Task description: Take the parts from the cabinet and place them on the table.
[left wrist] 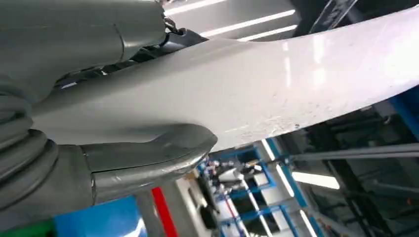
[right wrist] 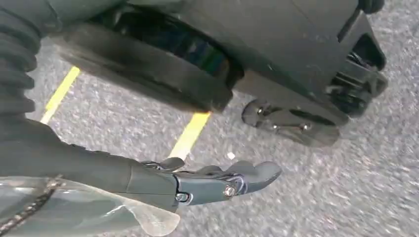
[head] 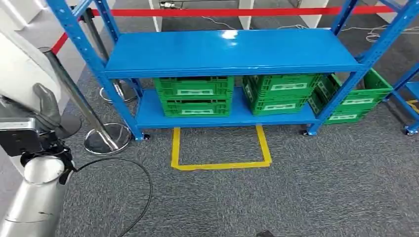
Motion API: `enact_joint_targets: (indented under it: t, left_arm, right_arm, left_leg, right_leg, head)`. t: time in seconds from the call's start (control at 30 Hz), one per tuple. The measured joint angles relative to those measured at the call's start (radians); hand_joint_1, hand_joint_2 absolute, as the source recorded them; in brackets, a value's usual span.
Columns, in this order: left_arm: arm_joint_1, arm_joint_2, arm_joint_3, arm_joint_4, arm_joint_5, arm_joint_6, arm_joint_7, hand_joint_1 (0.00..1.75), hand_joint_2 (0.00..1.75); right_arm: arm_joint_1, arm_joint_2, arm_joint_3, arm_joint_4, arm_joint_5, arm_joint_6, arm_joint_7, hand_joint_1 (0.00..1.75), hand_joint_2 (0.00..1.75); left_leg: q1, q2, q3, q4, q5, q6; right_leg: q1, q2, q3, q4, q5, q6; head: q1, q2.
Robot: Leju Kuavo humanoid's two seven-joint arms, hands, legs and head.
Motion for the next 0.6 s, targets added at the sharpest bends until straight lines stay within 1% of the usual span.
enact_joint_targets:
  t: [0.03,0.07,0.1,0.13,0.17,0.2,0.23,0.27,0.3,0.37,0.4,0.43,0.47,0.5,0.53,0.57,0.6]
  left_arm:
    - [0.004,0.004,0.000,0.000,0.021,-0.021,0.000,1.75,1.75]
    - [0.010,0.006,0.000,0.000,0.040,-0.039,-0.001,1.75,1.75]
    - [0.015,0.007,0.000,0.000,0.056,-0.056,-0.004,1.75,1.75]
    - [0.021,0.007,0.000,0.000,0.067,-0.067,-0.007,1.75,1.75]
    - [0.024,0.008,0.000,-0.001,0.071,-0.074,-0.009,1.75,1.75]
    - [0.024,0.010,0.000,-0.001,0.075,-0.077,-0.010,1.75,1.75]
    - [0.024,0.011,0.001,-0.003,0.076,-0.081,-0.010,1.75,1.75]
    - [0.026,0.013,0.002,-0.007,0.076,-0.083,-0.010,1.75,1.75]
    - [0.024,0.017,0.003,-0.011,0.076,-0.086,-0.012,1.75,1.75]
    - [0.025,0.018,0.004,-0.013,0.077,-0.089,-0.013,1.75,1.75]
    - [0.027,0.018,0.003,-0.013,0.076,-0.091,-0.013,1.75,1.75]
    - [0.027,0.020,0.004,-0.015,0.076,-0.091,-0.013,1.75,1.75]
    - [0.026,0.021,0.004,-0.016,0.076,-0.091,-0.013,1.75,1.75]
    - [0.026,0.024,0.005,-0.017,0.075,-0.091,-0.014,1.75,1.75]
    - [0.027,0.026,0.005,-0.017,0.075,-0.092,-0.014,1.75,1.75]
    - [0.031,0.026,0.005,-0.017,0.075,-0.093,-0.014,1.75,1.75]
    - [0.034,0.027,0.005,-0.017,0.075,-0.093,-0.014,1.75,1.75]
  right_arm:
    - [0.000,0.000,0.000,0.000,-0.002,0.000,-0.001,0.00,1.75]
    - [-0.001,0.000,0.000,0.000,-0.004,0.002,-0.001,0.00,1.75]
    - [-0.001,0.000,0.000,0.000,-0.008,0.003,0.000,0.00,1.75]
    - [-0.001,0.000,0.000,0.000,-0.010,0.005,0.004,0.00,1.75]
    - [-0.001,-0.001,-0.001,0.000,-0.011,0.006,0.006,0.00,1.75]
    - [0.001,-0.003,-0.002,0.000,-0.012,0.006,0.008,0.00,1.75]
    - [0.001,-0.004,-0.004,0.000,-0.012,0.008,0.008,0.00,1.75]
    - [-0.002,-0.004,-0.004,0.000,-0.013,0.008,0.008,0.00,1.75]
    - [-0.003,-0.004,-0.004,0.000,-0.013,0.008,0.007,0.00,1.75]
    - [0.000,-0.004,-0.005,0.000,-0.012,0.008,0.007,0.00,1.75]
    - [0.002,-0.004,-0.005,0.000,-0.012,0.008,0.007,0.00,1.75]
    - [0.002,-0.004,-0.005,0.000,-0.011,0.008,0.007,0.00,1.75]
    - [0.001,-0.004,-0.006,0.000,-0.011,0.008,0.007,0.00,1.75]
    - [0.000,-0.004,-0.006,0.000,-0.011,0.009,0.007,0.00,1.75]
    - [0.000,-0.004,-0.006,0.000,-0.011,0.010,0.007,0.00,1.75]
    - [0.000,-0.004,-0.006,0.000,-0.011,0.010,0.007,0.00,1.75]
    - [0.001,-0.005,-0.007,0.000,-0.011,0.010,0.008,0.00,1.75]
  left_leg:
    - [0.000,0.001,-0.015,0.003,0.008,0.000]
    - [-0.001,0.004,-0.029,0.007,0.016,0.000]
    - [0.000,0.006,-0.043,0.011,0.023,-0.001]
    - [0.000,0.008,-0.055,0.015,0.030,-0.002]
    - [0.001,0.010,-0.064,0.020,0.034,-0.005]
    - [0.002,0.012,-0.073,0.028,0.036,-0.008]
    - [0.003,0.015,-0.082,0.039,0.036,-0.010]
    - [0.001,0.019,-0.090,0.046,0.037,-0.016]
    - [-0.005,0.024,-0.098,0.060,0.037,-0.021]
    - [-0.004,0.032,-0.101,0.058,0.046,-0.033]
    - [-0.003,0.037,-0.101,0.059,0.048,-0.037]
    - [-0.001,0.033,-0.105,0.064,0.040,-0.043]
    - [0.001,0.016,-0.113,0.088,0.012,-0.051]
    - [0.005,0.005,-0.133,0.143,-0.030,-0.057]
    - [0.007,0.000,-0.165,0.232,-0.078,-0.062]
    - [0.008,-0.001,-0.195,0.309,-0.113,-0.064]
    - [0.009,-0.001,-0.214,0.364,-0.129,-0.065]
  right_leg:
    - [-0.003,-0.001,-0.029,0.090,-0.049,0.006]
    - [-0.004,-0.001,-0.050,0.167,-0.085,0.009]
    - [-0.004,-0.001,-0.054,0.211,-0.104,0.013]
    - [-0.007,-0.001,-0.028,0.198,-0.096,0.016]
    - [-0.009,-0.002,0.020,0.144,-0.075,0.017]
    - [-0.011,-0.006,0.083,0.056,-0.046,0.017]
    - [-0.012,-0.020,0.156,-0.050,-0.020,0.018]
    - [-0.007,-0.040,0.176,-0.092,-0.053,0.015]
    - [-0.007,-0.027,0.175,-0.094,-0.036,0.000]
    - [-0.003,-0.019,0.166,-0.085,-0.031,-0.010]
    - [-0.002,-0.015,0.164,-0.086,-0.026,-0.017]
    - [-0.009,-0.012,0.164,-0.091,-0.018,-0.029]
    - [-0.009,-0.008,0.159,-0.091,-0.013,-0.035]
    - [-0.009,-0.004,0.155,-0.091,-0.009,-0.041]
    - [-0.009,0.000,0.149,-0.091,-0.004,-0.043]
    - [-0.008,0.005,0.143,-0.090,0.000,-0.043]
    - [-0.008,0.012,0.136,-0.090,0.005,-0.043]
  head:
    - [-0.002,0.000]
    - [-0.002,0.000]
    - [0.000,0.000]
    - [-0.001,0.000]
    - [-0.001,0.000]
    - [-0.001,0.000]
    - [0.000,0.000]
    - [0.000,0.000]
    - [-0.003,0.000]
    - [-0.002,0.000]
    - [-0.001,0.000]
    - [-0.001,0.000]
    - [-0.005,0.000]
    - [-0.007,0.000]
    - [-0.006,0.000]
    - [-0.006,0.000]
    - [-0.006,0.000]
